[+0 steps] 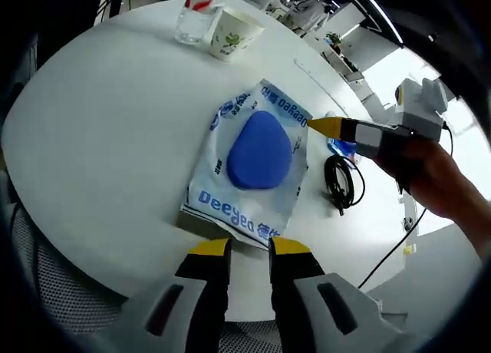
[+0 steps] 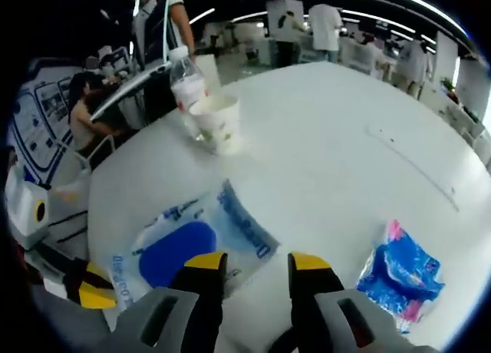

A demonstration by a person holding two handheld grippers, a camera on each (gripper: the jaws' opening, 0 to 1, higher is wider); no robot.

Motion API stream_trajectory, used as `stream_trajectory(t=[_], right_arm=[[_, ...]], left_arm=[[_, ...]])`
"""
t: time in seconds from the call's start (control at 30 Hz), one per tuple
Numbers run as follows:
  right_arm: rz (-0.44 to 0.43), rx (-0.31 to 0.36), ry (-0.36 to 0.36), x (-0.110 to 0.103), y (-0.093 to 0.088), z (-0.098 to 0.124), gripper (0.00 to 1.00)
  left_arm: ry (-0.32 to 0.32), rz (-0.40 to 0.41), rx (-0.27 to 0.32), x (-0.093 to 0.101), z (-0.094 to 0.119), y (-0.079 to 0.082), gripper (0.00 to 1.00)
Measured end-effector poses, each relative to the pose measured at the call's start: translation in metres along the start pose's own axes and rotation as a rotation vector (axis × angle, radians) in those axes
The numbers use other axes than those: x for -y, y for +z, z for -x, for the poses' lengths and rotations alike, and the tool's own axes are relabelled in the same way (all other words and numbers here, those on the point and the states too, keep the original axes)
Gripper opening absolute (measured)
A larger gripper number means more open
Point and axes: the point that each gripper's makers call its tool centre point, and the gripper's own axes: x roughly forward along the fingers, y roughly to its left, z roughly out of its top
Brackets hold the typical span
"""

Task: Arrange the tabletop items into an orderly group along one side of the table until the central work area is clear of visible clutter.

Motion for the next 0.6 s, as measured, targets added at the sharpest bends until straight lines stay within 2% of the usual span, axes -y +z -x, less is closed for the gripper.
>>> stream_trajectory(t=[0.17, 0.4, 0.6], right_arm=[[0.041, -0.014, 0.004, -0.001, 0.006, -0.006, 0.32], [0.058, -0.033, -0.018, 0.004, 0.012, -0.014, 0.29], [0.109, -0.05, -0.015, 0.002, 0.015, -0.023, 0.27]], left_arm=[[-0.002, 0.001, -0.002, 0.0, 0.0, -0.002, 0.16], [-0.01, 0.011, 0.002, 0.004, -0.003, -0.001, 0.15], [-0.012, 0.035, 0.008, 0.002, -0.008, 0.001, 0.14]])
